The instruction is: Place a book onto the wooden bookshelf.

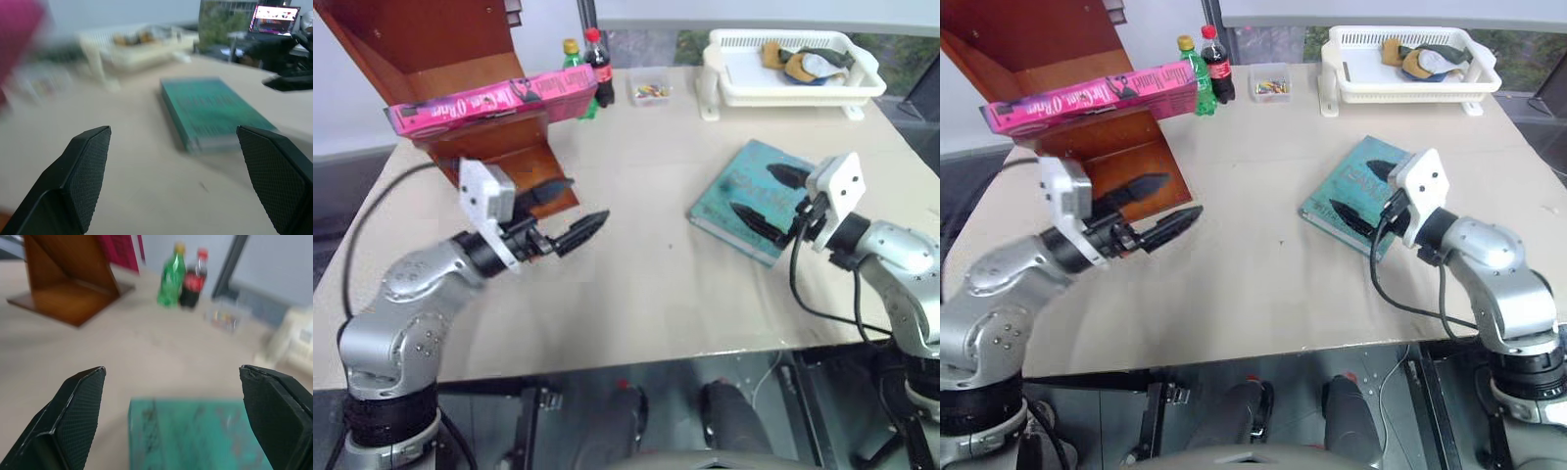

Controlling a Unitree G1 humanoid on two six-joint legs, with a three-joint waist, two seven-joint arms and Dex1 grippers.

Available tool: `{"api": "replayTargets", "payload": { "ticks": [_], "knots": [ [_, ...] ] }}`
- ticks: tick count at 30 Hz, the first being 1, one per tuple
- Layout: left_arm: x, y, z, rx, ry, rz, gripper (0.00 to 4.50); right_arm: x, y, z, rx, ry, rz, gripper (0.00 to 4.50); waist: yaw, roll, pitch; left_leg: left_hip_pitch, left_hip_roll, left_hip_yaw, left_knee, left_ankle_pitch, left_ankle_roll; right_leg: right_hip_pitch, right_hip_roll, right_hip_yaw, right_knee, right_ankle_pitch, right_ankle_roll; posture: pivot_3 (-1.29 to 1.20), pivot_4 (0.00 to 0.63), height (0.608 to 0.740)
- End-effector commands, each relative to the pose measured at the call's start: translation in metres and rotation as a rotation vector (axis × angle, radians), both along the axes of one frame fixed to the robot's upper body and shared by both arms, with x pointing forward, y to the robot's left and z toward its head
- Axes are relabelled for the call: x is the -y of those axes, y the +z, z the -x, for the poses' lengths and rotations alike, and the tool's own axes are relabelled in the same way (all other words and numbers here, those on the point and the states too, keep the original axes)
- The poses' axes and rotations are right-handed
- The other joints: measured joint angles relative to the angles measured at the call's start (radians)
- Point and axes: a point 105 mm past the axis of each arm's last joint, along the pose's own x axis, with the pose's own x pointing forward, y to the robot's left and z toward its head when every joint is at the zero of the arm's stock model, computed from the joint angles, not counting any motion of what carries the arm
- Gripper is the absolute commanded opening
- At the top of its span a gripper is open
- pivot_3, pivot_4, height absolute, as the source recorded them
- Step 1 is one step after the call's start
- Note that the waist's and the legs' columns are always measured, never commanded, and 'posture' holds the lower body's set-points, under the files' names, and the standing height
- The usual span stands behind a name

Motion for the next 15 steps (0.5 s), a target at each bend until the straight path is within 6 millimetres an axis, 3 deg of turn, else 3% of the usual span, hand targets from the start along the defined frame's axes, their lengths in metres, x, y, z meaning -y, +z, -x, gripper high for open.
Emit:
{"api": "replayTargets", "payload": {
  "ticks": [1,5,10,15],
  "knots": [
    [-0.008,-0.017,0.004,0.002,0.072,-0.018,4.40,-0.001,0.002,0.015,0.016,-0.019,0.020,4.50,0.009,0.002,-0.001,0.001,0.000,0.001,-0.001,0.000,0.000,0.000,0.000,0.001,0.000,0.000,0.000,0.00,0.150,0.740],
    [-0.036,-0.037,0.011,-0.038,0.152,-0.067,4.40,0.019,-0.013,0.034,-0.047,-0.077,0.085,4.50,0.020,0.002,-0.001,0.001,0.000,0.001,-0.001,0.000,0.001,0.001,0.000,0.000,-0.001,0.000,0.000,0.00,0.150,0.740],
    [-0.067,-0.043,0.030,-0.079,0.162,-0.135,4.40,0.051,-0.026,0.064,-0.123,-0.152,0.186,4.50,0.036,0.002,-0.001,0.001,0.000,0.000,-0.001,-0.002,0.004,0.002,0.000,-0.001,-0.003,0.000,0.000,0.00,0.150,0.740],
    [-0.072,-0.045,0.035,-0.084,0.161,-0.158,4.40,0.070,-0.028,0.074,-0.148,-0.199,0.232,4.50,0.038,0.002,-0.001,0.005,0.001,0.000,-0.001,-0.003,0.005,0.008,0.000,-0.002,-0.008,0.000,0.000,0.00,0.150,0.740]
  ]
}}
